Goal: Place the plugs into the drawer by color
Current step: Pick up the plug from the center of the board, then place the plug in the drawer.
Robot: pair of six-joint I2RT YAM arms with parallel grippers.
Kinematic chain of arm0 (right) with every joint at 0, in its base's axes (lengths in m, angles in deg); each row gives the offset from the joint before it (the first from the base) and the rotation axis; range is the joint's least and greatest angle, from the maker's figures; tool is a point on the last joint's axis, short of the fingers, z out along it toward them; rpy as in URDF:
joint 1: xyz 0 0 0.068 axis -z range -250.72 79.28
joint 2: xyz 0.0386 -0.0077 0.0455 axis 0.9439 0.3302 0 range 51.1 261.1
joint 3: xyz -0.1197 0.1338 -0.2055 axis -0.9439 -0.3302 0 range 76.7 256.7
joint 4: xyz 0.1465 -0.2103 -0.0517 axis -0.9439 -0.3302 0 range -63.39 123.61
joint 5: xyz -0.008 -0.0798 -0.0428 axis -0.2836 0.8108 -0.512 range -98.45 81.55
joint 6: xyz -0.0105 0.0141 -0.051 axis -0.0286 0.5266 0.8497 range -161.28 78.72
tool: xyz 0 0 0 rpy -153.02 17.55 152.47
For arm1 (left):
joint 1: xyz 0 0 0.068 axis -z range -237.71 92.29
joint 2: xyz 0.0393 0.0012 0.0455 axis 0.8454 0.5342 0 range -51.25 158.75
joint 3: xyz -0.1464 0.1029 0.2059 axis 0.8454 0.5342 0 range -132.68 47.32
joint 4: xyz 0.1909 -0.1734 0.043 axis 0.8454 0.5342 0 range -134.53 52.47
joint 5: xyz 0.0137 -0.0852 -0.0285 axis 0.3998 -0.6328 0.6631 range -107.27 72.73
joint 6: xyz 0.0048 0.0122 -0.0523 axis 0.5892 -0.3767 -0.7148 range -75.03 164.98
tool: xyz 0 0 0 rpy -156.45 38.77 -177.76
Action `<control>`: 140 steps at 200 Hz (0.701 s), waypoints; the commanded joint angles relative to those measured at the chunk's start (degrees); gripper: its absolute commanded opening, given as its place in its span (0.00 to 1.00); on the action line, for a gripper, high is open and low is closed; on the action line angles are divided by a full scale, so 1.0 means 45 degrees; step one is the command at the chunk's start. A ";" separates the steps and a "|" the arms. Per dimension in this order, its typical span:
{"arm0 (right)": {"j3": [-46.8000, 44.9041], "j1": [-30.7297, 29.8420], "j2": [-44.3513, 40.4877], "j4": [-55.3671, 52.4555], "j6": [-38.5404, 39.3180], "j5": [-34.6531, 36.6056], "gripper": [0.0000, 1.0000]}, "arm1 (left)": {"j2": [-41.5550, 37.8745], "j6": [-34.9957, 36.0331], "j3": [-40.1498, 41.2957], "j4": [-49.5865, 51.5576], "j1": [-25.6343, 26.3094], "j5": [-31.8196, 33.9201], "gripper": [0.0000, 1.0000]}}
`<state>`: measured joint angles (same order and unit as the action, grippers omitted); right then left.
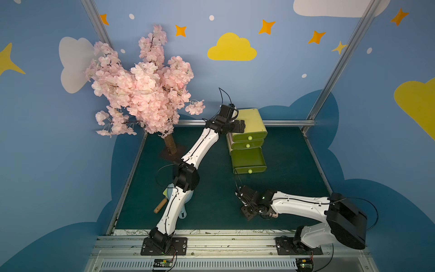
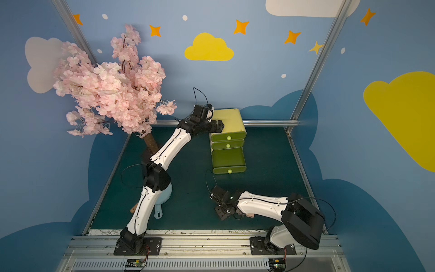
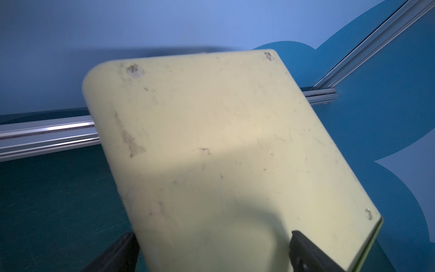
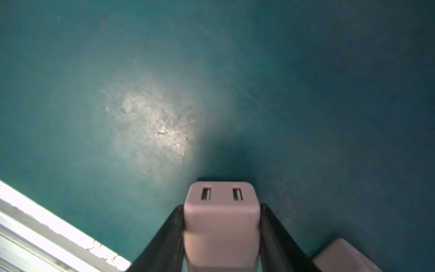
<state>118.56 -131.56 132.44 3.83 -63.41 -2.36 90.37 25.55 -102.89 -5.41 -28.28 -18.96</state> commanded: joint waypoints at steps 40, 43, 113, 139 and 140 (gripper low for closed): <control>0.2626 0.2331 -0.1209 0.0251 -0.0314 0.1468 0.36 | 0.0090 0.0111 0.0156 0.0976 -0.0050 -0.0291 0.99; 0.2759 0.2548 -0.1126 0.0444 -0.0319 0.1510 0.36 | 0.0108 0.0084 0.0175 0.0976 -0.0060 -0.0308 0.99; 0.6492 0.4450 0.3135 0.3722 0.0161 0.2553 0.32 | 0.0013 -0.0487 0.0627 0.0800 -0.0537 -0.0180 0.98; 0.7115 0.4512 0.4388 0.4299 0.0055 0.2594 0.33 | -0.0031 -0.0519 0.0627 0.0781 -0.0640 -0.0229 0.98; 0.7118 0.4504 0.4426 0.4325 0.0045 0.2613 0.33 | -0.0029 -0.0514 0.0627 0.0781 -0.0641 -0.0229 0.98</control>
<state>147.94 -111.67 148.75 19.43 -63.43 8.09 90.15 22.87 -101.69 -6.24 -30.07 -21.06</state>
